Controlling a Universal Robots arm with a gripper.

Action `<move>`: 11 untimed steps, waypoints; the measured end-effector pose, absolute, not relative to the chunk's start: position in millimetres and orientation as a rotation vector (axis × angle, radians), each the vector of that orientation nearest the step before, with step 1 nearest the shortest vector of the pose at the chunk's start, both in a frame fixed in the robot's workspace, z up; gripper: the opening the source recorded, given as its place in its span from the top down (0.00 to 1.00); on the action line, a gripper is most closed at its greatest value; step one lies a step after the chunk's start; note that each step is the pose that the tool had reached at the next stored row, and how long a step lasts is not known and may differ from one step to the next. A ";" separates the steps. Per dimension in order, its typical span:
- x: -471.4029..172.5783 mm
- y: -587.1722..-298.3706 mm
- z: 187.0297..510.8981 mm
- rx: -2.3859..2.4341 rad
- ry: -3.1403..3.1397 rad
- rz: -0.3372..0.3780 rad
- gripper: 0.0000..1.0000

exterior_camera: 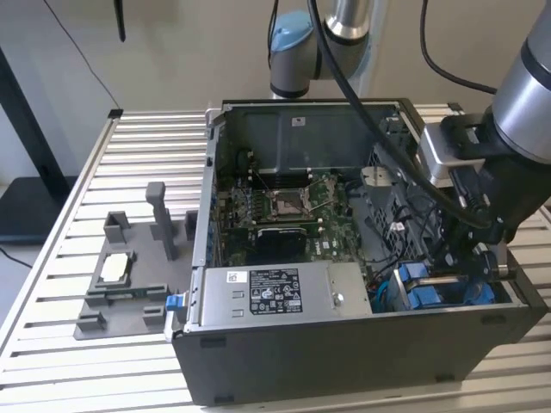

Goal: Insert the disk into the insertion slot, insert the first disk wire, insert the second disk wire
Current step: 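Insert the second disk wire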

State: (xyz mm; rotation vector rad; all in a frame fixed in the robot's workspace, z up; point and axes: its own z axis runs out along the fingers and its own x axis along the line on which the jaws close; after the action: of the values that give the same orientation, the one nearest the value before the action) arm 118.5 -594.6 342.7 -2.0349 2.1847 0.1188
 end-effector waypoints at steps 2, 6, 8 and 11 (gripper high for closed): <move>118.4 -593.8 342.5 -2.030 2.188 0.119 0.84; 118.5 -592.2 342.3 -2.022 2.195 0.118 0.84; 118.4 -591.1 342.1 -2.018 2.199 0.118 0.84; 118.5 -590.2 341.1 -2.013 2.203 0.118 0.84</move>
State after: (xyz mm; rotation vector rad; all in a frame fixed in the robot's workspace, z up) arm 118.5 -590.2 341.1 -2.0132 2.2030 0.1176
